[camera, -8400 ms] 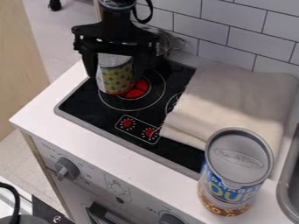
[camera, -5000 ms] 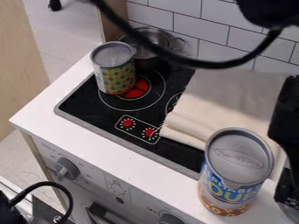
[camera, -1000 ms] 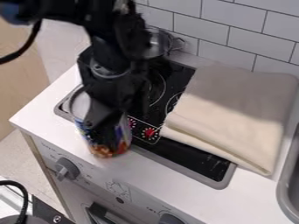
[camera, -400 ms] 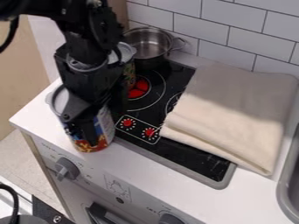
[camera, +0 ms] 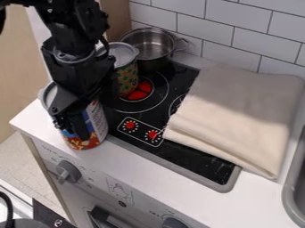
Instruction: Take the blue can to the lower left corner of the burner
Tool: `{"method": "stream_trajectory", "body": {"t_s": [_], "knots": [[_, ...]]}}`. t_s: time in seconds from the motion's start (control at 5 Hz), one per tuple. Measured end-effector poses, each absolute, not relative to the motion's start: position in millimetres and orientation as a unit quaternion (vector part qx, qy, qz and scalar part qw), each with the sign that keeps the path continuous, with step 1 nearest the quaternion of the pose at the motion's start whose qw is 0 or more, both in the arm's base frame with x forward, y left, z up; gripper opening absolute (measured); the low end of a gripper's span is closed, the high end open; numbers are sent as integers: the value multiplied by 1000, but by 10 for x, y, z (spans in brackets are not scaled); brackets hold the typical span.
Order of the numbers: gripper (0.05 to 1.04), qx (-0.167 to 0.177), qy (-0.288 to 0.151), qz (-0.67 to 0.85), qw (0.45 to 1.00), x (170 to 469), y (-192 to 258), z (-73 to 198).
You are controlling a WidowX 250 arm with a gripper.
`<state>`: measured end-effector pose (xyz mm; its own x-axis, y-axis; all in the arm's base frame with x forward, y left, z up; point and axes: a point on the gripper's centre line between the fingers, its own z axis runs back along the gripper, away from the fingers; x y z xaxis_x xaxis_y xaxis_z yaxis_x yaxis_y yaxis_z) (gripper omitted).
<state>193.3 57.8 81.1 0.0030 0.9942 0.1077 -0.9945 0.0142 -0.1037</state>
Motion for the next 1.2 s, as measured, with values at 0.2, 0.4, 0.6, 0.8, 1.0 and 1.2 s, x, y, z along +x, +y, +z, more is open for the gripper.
{"method": "stream_trajectory", "body": {"t_s": [0.2, 0.4, 0.6, 0.8, 1.0, 1.2], "knots": [[999, 0, -80, 707, 703, 1934, 644, 811], [999, 4, -83, 699, 710, 1944, 611, 812], [999, 8, -79, 687, 723, 1961, 484, 821], [999, -2, -70, 682, 728, 2022, 352, 913], [999, -14, -54, 685, 726, 2012, 167, 985], [999, -7, -54, 652, 756, 2113, -48, 1050]]}}
